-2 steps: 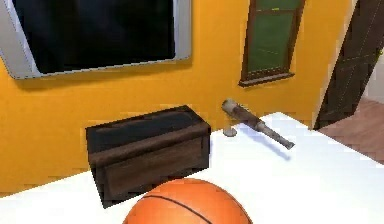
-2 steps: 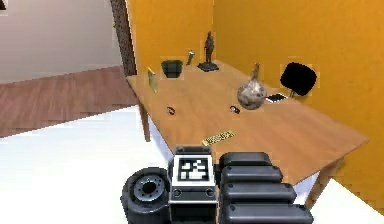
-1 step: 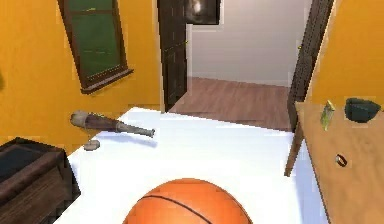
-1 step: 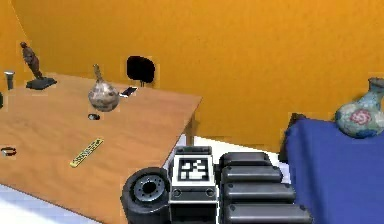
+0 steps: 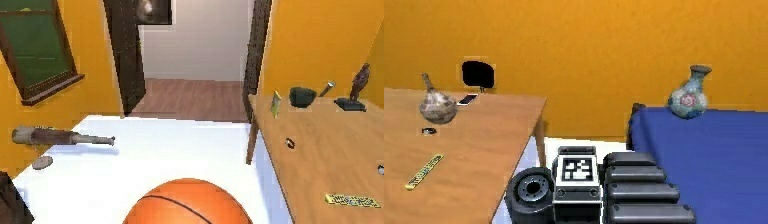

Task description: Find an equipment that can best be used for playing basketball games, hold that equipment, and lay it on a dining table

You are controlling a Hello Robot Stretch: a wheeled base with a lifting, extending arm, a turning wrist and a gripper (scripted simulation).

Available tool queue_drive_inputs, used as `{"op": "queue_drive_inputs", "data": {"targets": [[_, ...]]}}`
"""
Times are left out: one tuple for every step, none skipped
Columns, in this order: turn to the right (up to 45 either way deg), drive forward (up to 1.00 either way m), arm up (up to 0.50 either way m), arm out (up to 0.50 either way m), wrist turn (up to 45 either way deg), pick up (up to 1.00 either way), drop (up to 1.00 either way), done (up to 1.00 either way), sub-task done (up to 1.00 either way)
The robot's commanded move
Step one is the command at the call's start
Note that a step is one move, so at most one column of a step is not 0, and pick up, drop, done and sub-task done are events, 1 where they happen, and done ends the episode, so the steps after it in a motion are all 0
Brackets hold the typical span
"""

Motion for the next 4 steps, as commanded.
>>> {"op": "queue_drive_inputs", "data": {"targets": [[0.0,1.00,0.00,0.00,0.0,0.00,0.00,0.00,0.00],[45.0,0.00,0.00,0.00,0.0,0.00,0.00,0.00,0.00],[45.0,0.00,0.00,0.00,0.0,0.00,0.00,0.00,0.00],[12.0,0.00,0.00,0.00,0.0,0.00,0.00,0.00,0.00]]}}
